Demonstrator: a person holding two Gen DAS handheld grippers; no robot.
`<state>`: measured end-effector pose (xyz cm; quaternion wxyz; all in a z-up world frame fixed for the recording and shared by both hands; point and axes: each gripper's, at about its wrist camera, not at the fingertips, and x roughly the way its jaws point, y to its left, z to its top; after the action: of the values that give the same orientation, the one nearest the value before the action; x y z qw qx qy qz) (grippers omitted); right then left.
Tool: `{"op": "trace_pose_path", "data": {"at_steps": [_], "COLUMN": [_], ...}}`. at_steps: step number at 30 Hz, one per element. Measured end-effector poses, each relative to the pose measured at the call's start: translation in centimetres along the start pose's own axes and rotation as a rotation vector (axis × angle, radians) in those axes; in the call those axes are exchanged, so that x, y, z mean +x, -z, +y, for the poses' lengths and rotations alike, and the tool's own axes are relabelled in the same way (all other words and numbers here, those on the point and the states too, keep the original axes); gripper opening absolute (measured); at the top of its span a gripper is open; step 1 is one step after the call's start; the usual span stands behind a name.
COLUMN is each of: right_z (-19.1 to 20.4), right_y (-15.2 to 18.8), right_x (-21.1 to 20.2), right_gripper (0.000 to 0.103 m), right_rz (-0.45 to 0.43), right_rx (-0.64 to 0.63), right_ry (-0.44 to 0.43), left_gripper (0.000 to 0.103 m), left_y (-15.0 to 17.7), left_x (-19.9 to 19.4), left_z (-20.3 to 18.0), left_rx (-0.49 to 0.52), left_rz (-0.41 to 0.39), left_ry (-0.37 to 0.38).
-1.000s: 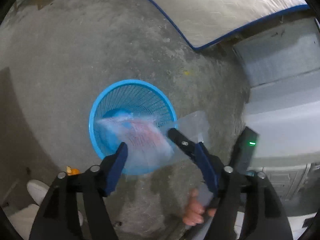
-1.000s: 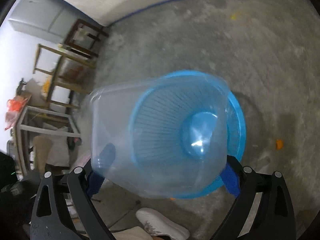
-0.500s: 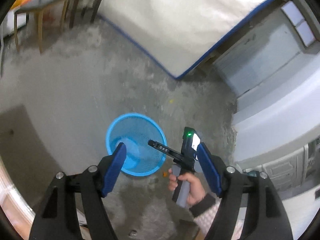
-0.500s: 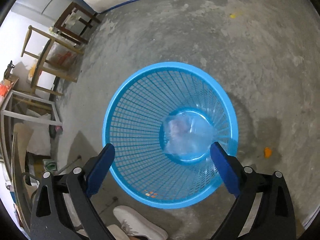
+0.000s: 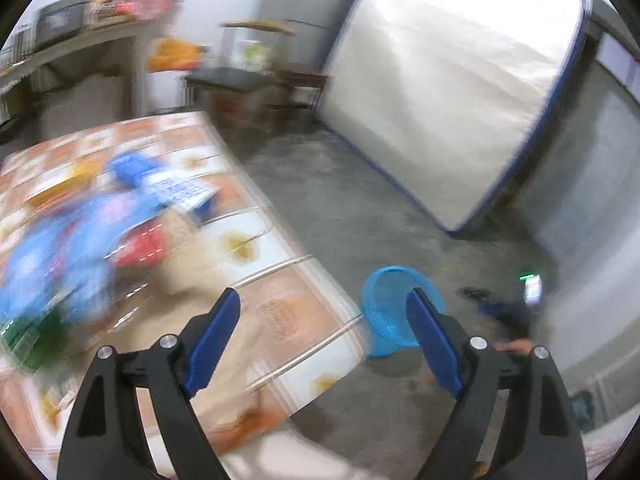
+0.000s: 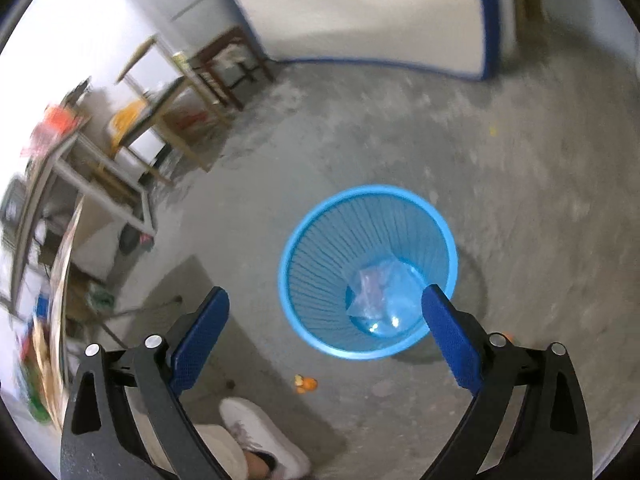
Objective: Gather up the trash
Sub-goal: 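Return to the table and grasp the brown paper sheet with the right gripper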
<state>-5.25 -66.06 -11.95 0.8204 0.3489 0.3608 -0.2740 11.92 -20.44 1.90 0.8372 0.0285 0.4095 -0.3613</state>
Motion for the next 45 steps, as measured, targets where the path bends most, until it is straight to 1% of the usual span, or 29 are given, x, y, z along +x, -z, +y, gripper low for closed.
{"op": "trace_pose_path", "data": {"at_steps": [2, 3, 6, 8, 10, 12, 13, 16, 17, 19, 21, 23, 26, 28, 32, 36, 38, 39, 41, 45], "right_z": [2.9, 4.9, 11.1, 14.5, 19.2, 23.1, 24.9, 29.4, 30.5, 33.5, 35.7, 38.0, 40.2, 41.7, 43.8, 45.1, 45.3, 45.3, 45.2, 45.1], "right_y": [0.3, 0.4, 0.9, 1.4, 2.3, 3.6, 4.4, 7.0, 7.8, 10.0, 11.8, 13.3, 14.4, 14.5, 14.6, 13.8, 13.6, 13.5, 13.5, 14.5], "right_x": [-1.6, -2.5, -4.3, -5.0, -5.9, -6.5, -6.7, -7.0, -6.8, -6.1, -5.1, -3.0, -1.5, 0.2, 3.1, 5.7, 6.3, 6.7, 7.1, 6.4], "right_gripper": [0.095, 0.095, 0.095, 0.095, 0.095, 0.095, 0.095, 0.095, 0.095, 0.095, 0.095, 0.095, 0.095, 0.095, 0.095, 0.095, 0.095, 0.095, 0.095, 0.095], "right_rz": [-0.026, -0.039, -0.088, -0.120, -0.147, -0.165, -0.163, -0.165, -0.153, -0.097, -0.041, 0.037, 0.060, 0.094, 0.153, 0.233, 0.267, 0.307, 0.328, 0.377], "right_rx": [-0.088, -0.142, -0.301, -0.378, -0.475, -0.572, -0.628, -0.784, -0.838, -1.001, -1.139, -1.275, -1.393, -1.470, -1.548, -1.529, -1.510, -1.478, -1.449, -1.458], "right_ry": [0.009, 0.015, 0.022, 0.013, 0.011, -0.029, -0.065, -0.218, -0.263, -0.399, -0.473, -0.479, -0.500, -0.516, -0.490, -0.484, -0.502, -0.521, -0.537, -0.580], "left_gripper": [0.086, 0.089, 0.095, 0.097, 0.097, 0.097, 0.097, 0.097, 0.097, 0.097, 0.097, 0.097, 0.097, 0.097, 0.097, 0.097, 0.097, 0.097, 0.097, 0.097], "left_y": [1.7, 2.6, 4.9, 5.7, 6.6, 7.3, 7.9, 8.6, 8.9, 9.6, 10.0, 10.4, 11.0, 11.2, 11.7, 12.0, 12.1, 12.1, 12.2, 11.9], "left_x": [-1.1, -1.6, -3.6, -4.9, -6.1, -6.9, -7.6, -8.9, -9.2, -9.5, -9.5, -9.0, -8.4, -8.0, -7.4, -7.2, -7.0, -6.9, -6.6, -6.5], "left_z": [2.2, 3.4, 6.7, 8.6, 10.5, 11.3, 11.9, 13.1, 13.6, 14.4, 15.0, 15.5, 16.0, 16.3, 16.9, 17.4, 17.7, 17.9, 18.0, 18.2], "left_rx": [-0.027, -0.045, -0.092, -0.119, -0.154, -0.177, -0.188, -0.216, -0.228, -0.238, -0.237, -0.235, -0.245, -0.257, -0.272, -0.282, -0.296, -0.304, -0.316, -0.321], "left_rz": [-0.001, -0.004, -0.024, -0.038, -0.064, -0.085, -0.094, -0.120, -0.131, -0.142, -0.143, -0.125, -0.111, -0.103, -0.098, -0.095, -0.091, -0.087, -0.077, -0.066], "left_ry": [-0.071, -0.106, -0.185, -0.206, -0.209, -0.215, -0.219, -0.207, -0.196, -0.180, -0.163, -0.141, -0.107, -0.091, -0.067, -0.056, -0.040, -0.031, -0.016, -0.001]}}
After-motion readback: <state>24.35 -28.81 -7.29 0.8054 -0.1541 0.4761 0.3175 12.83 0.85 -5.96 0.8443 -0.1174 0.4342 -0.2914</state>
